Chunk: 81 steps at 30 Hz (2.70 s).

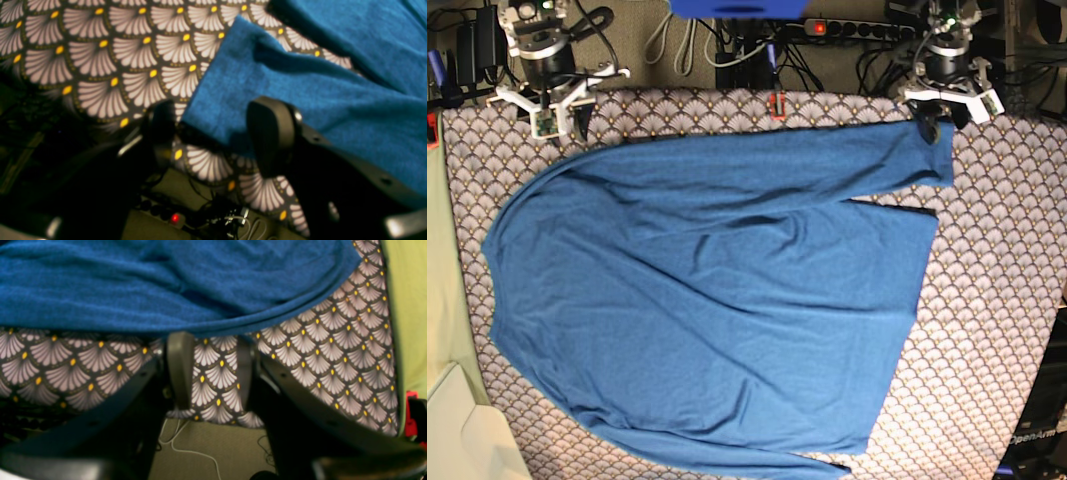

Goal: Fold the T-shirt properly

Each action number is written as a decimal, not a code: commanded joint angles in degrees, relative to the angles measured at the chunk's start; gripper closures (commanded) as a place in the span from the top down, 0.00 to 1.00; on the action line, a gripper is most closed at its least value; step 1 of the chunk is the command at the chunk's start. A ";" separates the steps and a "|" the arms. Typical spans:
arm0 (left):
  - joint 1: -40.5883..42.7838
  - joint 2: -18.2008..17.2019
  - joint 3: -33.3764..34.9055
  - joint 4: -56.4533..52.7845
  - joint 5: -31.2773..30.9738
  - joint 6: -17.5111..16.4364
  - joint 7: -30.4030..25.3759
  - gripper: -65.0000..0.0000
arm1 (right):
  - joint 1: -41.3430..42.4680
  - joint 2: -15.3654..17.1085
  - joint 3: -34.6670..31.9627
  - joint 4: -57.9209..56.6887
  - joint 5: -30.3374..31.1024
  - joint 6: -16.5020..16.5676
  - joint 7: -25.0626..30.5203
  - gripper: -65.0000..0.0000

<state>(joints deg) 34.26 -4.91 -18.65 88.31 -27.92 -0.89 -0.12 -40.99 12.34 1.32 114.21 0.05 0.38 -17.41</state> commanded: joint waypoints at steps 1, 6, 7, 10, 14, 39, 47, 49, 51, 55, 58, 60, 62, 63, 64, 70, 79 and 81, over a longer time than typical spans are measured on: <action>0.51 0.12 0.06 0.35 -0.25 0.14 0.60 0.56 | -0.55 0.28 0.39 0.91 -0.01 0.01 1.28 0.36; 0.51 0.99 0.06 0.43 -0.25 0.14 0.60 0.56 | -0.63 1.07 0.39 0.91 -0.01 0.01 1.01 0.36; 0.60 0.99 0.06 0.43 -0.25 0.14 0.60 0.56 | -0.55 1.07 0.39 0.91 -0.01 0.01 1.01 0.36; 0.68 0.99 0.06 0.43 -0.25 0.14 0.60 0.50 | -0.37 1.07 0.39 0.91 -0.01 0.01 1.01 0.36; 0.51 0.56 0.06 0.43 -0.25 0.14 0.60 0.25 | -0.37 1.07 0.13 0.91 -0.01 0.01 1.01 0.36; -0.81 0.47 -0.38 8.61 0.27 0.58 11.86 0.01 | 3.32 1.07 0.39 -0.06 -0.01 0.01 -0.74 0.36; -0.81 0.38 -0.38 12.57 0.27 0.58 14.58 0.01 | 9.04 2.47 0.39 -3.58 -0.10 0.01 -7.60 0.36; -0.81 0.38 -0.47 13.18 0.36 0.58 14.58 0.01 | 9.12 2.91 0.39 -3.84 -0.10 0.01 -7.34 0.37; -0.81 0.38 -0.47 13.45 0.36 0.58 14.58 0.01 | 9.12 3.00 0.39 -3.84 -0.10 0.01 -7.43 0.41; -0.81 0.38 -0.47 13.71 0.36 0.58 14.58 0.01 | 9.12 2.91 1.27 -3.93 -0.10 0.01 -7.51 0.52; -0.81 0.38 -0.47 13.80 0.36 0.58 14.58 0.01 | 9.12 2.65 1.89 -4.02 -0.10 0.01 -7.43 0.58; -0.81 0.38 -0.47 13.80 0.36 0.58 14.58 0.01 | 9.65 2.65 2.06 -4.02 -0.10 0.01 -7.25 0.58; -0.81 0.38 -0.47 13.80 0.36 0.58 14.58 0.01 | 10.97 2.56 2.15 -4.46 -0.10 0.01 -7.60 0.58; -0.81 0.38 -0.47 13.80 0.36 0.58 14.58 0.01 | 11.32 2.56 2.15 -5.60 -0.10 0.01 -7.25 0.58; -0.81 0.38 -0.47 13.80 0.36 0.58 14.58 0.01 | 11.59 2.83 2.06 -6.92 -0.10 0.01 -7.07 0.58; -0.90 0.38 -0.47 13.80 0.36 0.58 14.58 0.01 | 12.47 6.96 1.62 -12.54 -0.10 0.01 -3.47 0.58; -0.90 -1.20 -0.47 13.80 0.36 0.67 14.58 0.01 | 10.44 10.21 2.06 -16.85 -0.10 0.01 6.99 0.58; -0.90 -1.38 -0.47 13.80 0.36 0.67 14.58 0.01 | 10.53 9.16 1.80 -17.20 -0.10 0.01 6.99 0.58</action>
<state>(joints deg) 33.10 -6.04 -19.03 100.95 -27.49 0.03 15.66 -30.13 21.30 2.94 96.36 0.05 0.60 -11.79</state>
